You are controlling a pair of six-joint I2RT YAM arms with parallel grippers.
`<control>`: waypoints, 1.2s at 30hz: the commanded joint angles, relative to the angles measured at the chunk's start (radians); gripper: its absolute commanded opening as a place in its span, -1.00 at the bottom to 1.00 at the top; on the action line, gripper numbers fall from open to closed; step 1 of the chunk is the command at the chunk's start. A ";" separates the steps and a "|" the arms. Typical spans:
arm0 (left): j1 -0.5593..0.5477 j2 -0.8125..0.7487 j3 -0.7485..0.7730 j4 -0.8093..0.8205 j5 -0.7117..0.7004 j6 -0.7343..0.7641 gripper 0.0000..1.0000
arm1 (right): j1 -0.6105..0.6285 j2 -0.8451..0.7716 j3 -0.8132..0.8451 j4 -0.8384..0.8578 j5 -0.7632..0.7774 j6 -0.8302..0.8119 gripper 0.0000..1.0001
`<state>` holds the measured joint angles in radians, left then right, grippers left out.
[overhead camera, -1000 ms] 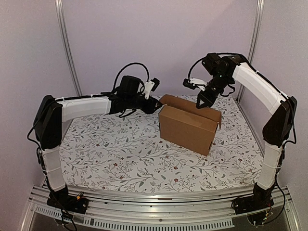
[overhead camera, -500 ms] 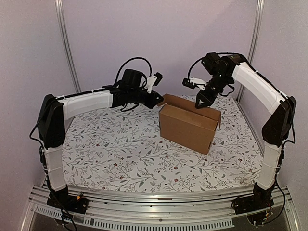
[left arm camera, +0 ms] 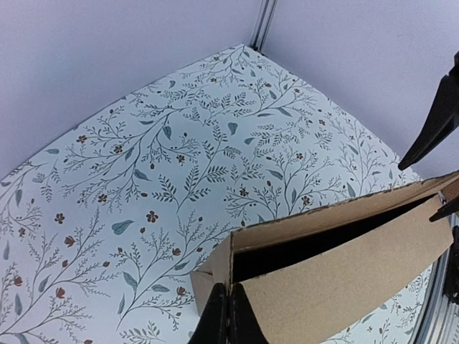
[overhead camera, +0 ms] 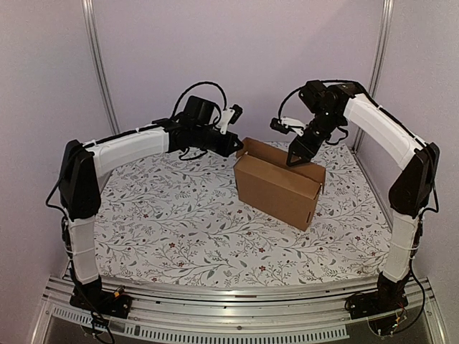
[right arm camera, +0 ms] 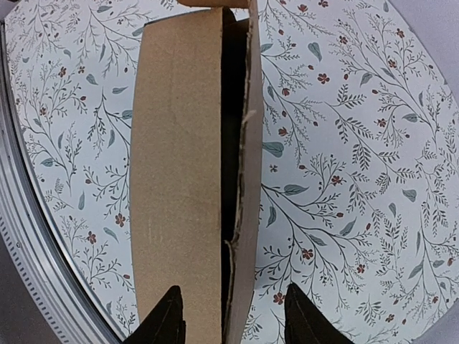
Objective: Fold the paper box
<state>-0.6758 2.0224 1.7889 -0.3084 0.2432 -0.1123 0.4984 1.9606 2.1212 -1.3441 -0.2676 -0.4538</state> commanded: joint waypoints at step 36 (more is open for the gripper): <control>-0.090 0.008 -0.125 -0.036 -0.088 -0.119 -1.00 | 0.014 -0.016 -0.074 -0.055 0.041 0.006 -0.09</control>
<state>-0.7334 2.0209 1.7329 -0.2375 0.1707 -0.2142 0.5037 1.9720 2.0647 -1.3449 -0.2222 -0.4530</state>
